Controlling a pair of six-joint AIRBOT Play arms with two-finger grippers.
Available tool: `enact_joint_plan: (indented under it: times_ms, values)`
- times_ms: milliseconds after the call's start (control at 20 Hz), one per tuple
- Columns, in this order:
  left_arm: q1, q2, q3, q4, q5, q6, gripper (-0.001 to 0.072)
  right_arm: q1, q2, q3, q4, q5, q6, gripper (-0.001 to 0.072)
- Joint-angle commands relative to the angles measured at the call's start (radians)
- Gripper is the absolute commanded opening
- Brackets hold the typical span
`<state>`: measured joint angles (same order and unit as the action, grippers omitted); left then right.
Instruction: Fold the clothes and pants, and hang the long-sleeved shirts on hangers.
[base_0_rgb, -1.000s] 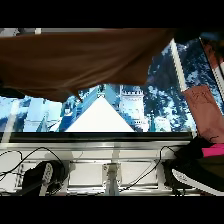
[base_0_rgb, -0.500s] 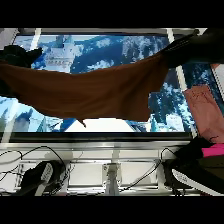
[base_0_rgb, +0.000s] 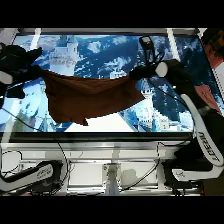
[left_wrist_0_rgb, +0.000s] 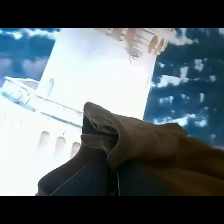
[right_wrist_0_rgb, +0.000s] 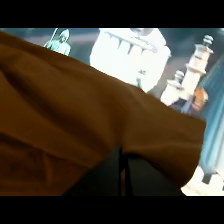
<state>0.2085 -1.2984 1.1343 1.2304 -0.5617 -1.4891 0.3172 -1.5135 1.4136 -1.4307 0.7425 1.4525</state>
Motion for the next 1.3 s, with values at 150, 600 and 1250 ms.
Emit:
enact_joint_plan:
  times_ms: [150,600,1250]
  values:
    - [-0.038,-0.077,0.0,-0.005,0.258,0.001,0.0019,-0.001,-0.125,-0.02,0.021,-0.44,0.036,0.0009]
    - [0.02,-0.057,0.001,0.078,0.094,0.016,0.0699,-0.017,-0.13,-0.02,0.012,-0.451,0.039,0.0404]
    - [0.414,-0.169,0.0,-0.164,-0.65,0.363,0.0546,-0.231,-0.13,-0.02,0.009,-0.111,0.036,0.0403]
